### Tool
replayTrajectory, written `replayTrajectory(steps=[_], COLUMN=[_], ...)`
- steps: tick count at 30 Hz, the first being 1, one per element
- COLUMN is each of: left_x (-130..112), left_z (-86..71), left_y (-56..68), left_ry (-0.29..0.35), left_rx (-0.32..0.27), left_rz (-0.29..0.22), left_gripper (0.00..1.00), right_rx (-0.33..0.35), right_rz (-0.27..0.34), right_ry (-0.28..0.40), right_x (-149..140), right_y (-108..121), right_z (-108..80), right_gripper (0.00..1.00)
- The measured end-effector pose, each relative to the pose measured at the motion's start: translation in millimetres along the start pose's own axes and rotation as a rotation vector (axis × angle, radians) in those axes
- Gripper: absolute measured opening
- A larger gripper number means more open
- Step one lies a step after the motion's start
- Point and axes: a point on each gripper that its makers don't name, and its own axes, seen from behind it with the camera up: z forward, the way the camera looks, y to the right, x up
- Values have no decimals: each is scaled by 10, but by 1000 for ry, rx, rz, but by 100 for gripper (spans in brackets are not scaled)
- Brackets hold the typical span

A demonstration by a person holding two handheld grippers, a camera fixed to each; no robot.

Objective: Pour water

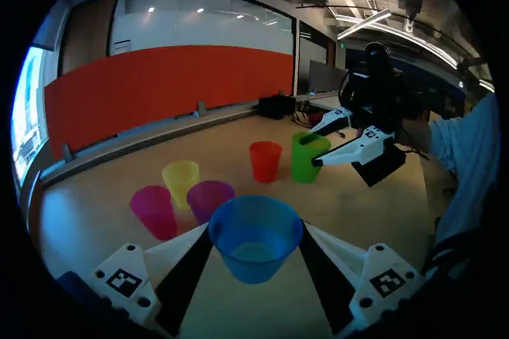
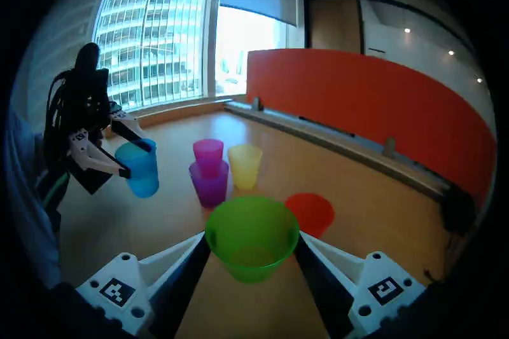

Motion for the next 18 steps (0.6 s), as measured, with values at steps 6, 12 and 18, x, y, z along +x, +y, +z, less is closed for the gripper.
replayTrajectory(steps=[6,12,18], left_x=[245,472,653], left_z=[-65,-128,-184], left_y=[-25,-41,-35], left_ry=[67,129,174], left_rx=[18,32,40], left_rz=[7,8,13], left_gripper=[89,89,89], right_rx=[-7,-7,-10], right_rz=[5,4,-14], right_ry=[69,138,194], right_x=[252,505,711], right_y=[-81,-149,-204], right_z=[-132,-249,-352], right_gripper=[92,91,92])
